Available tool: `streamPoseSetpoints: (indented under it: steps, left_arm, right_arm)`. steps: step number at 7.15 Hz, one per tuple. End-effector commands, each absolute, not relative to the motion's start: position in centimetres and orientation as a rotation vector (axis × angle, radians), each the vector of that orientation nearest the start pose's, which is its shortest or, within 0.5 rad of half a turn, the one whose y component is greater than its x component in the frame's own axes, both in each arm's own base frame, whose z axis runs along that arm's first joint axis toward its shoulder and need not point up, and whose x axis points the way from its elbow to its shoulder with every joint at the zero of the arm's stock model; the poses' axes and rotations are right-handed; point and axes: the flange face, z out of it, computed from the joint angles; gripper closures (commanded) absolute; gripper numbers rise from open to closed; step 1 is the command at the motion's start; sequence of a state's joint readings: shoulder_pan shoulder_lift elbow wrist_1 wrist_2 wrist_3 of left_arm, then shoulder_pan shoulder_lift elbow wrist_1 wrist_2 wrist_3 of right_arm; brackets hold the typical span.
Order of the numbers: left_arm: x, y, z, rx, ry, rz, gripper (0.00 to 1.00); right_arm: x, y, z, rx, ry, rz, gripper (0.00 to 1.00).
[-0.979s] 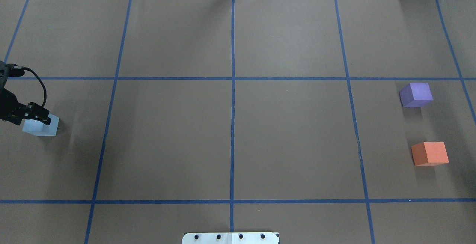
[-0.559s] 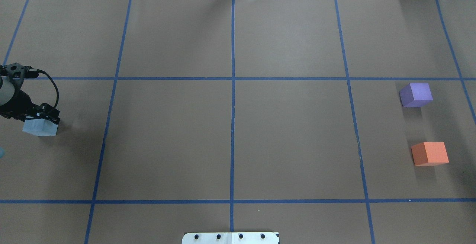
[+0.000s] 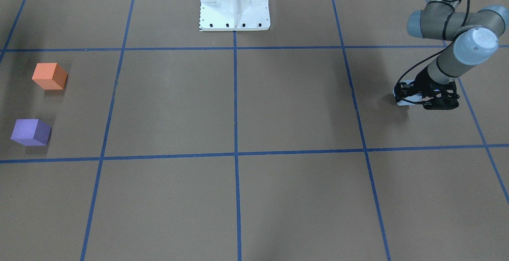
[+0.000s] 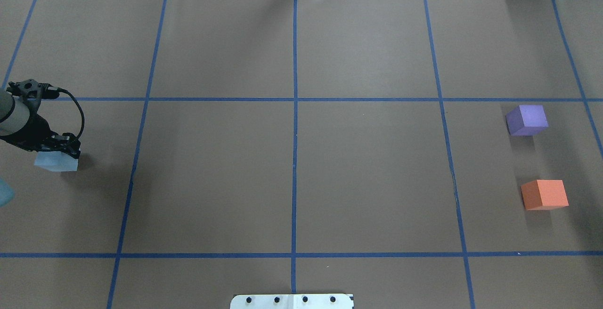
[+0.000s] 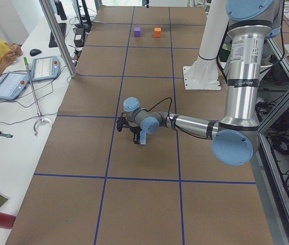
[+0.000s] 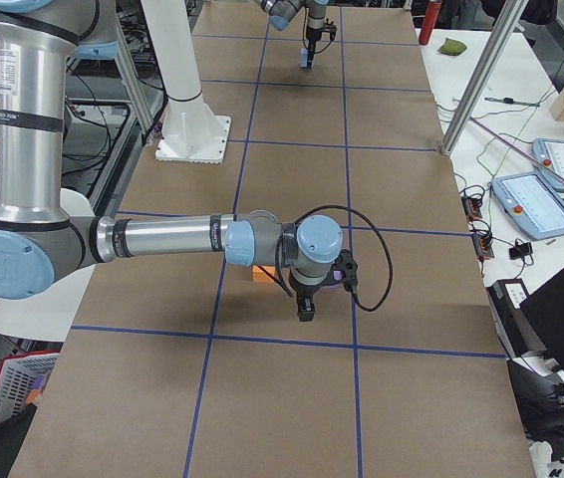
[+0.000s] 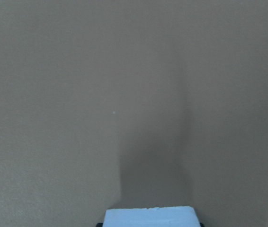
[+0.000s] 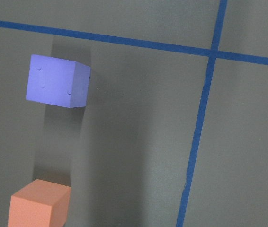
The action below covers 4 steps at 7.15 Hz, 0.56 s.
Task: Place blue block between orange and purple blocks
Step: 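Carry the light blue cube with the left gripper toward the table center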
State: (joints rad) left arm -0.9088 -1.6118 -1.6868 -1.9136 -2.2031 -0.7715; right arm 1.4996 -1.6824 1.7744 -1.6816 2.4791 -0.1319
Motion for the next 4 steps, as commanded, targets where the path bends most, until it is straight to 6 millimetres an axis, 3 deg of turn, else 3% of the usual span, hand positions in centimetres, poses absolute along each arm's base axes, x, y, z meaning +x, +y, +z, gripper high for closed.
streamPoseSetpoints:
  steps: [1,2,3,4]
  left_arm:
    - [29.6,-47.6,42.5,-0.056,0.81,-0.014,1.0]
    - [35.7,-46.7,36.9,-0.077,0.861,-0.013,1.0]
    - [42.0,-44.3,32.1,-0.122,0.903,0.002,1.0]
    - [44.5,-44.8,29.3,-0.085,0.909,-0.017,1.0]
  right_arm:
    - [2.1,-44.1,61.0,0.008,-0.943,-0.176,0.0]
    - [2.0,-44.1,60.8,0.01,-0.957,-0.175,0.0]
    - [2.0,-44.1,60.5,0.018,-0.96,-0.179,0.0]
    - [2.0,-44.2,59.7,0.03,-0.96,-0.18,0.0]
